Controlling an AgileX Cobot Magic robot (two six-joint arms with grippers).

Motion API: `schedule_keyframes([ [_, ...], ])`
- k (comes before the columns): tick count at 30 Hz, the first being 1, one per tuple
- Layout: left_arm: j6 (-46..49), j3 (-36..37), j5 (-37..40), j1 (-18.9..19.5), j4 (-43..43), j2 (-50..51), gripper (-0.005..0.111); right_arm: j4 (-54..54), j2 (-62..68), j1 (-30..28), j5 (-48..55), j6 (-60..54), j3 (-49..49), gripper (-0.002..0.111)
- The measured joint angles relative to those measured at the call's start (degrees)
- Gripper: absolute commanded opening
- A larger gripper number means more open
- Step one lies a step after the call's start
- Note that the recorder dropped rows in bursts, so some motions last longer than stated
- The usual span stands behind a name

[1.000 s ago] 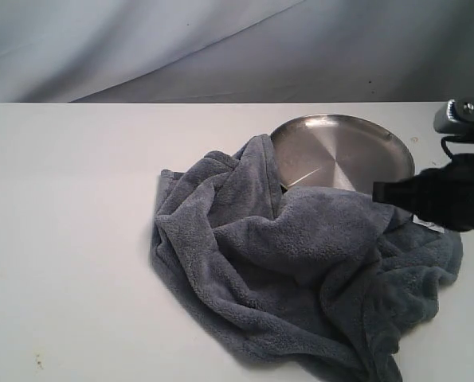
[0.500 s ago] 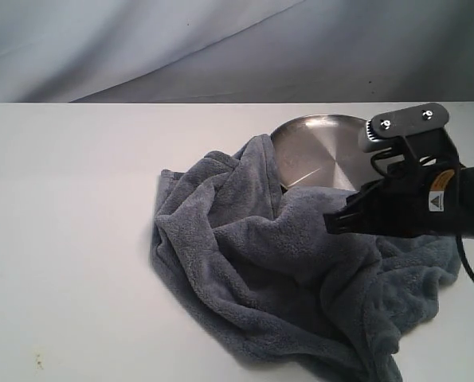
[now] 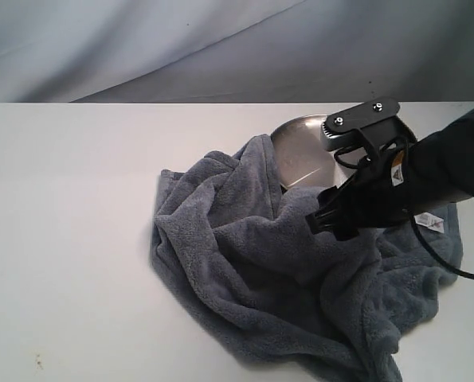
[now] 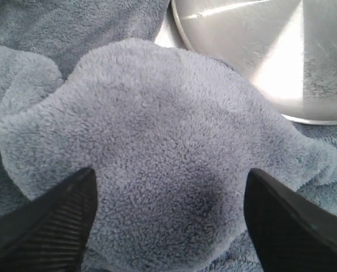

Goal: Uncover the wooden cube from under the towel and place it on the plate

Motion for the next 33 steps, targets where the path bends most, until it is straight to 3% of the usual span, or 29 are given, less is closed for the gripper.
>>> schedule_keyframes([
  [19, 0.0, 0.0, 0.0, 0.0, 0.0, 0.0, 0.000, 0.7, 5.3, 0.0, -4.2, -0.8, 0.0, 0.065],
  [23, 0.0, 0.0, 0.0, 0.0, 0.0, 0.0, 0.000, 0.8, 5.4, 0.0, -3.9, -0.8, 0.0, 0.050],
  [27, 0.0, 0.0, 0.0, 0.0, 0.0, 0.0, 0.000, 1.3, 5.4, 0.0, -3.0, -0.7, -0.5, 0.025],
  [30, 0.0, 0.0, 0.0, 0.0, 0.0, 0.0, 0.000, 1.8, 5.4, 0.0, -2.6, -0.7, -0.4, 0.000],
  [33, 0.0, 0.0, 0.0, 0.0, 0.0, 0.0, 0.000, 2.4, 5.1, 0.0, -1.9, -0.7, -0.6, 0.000],
])
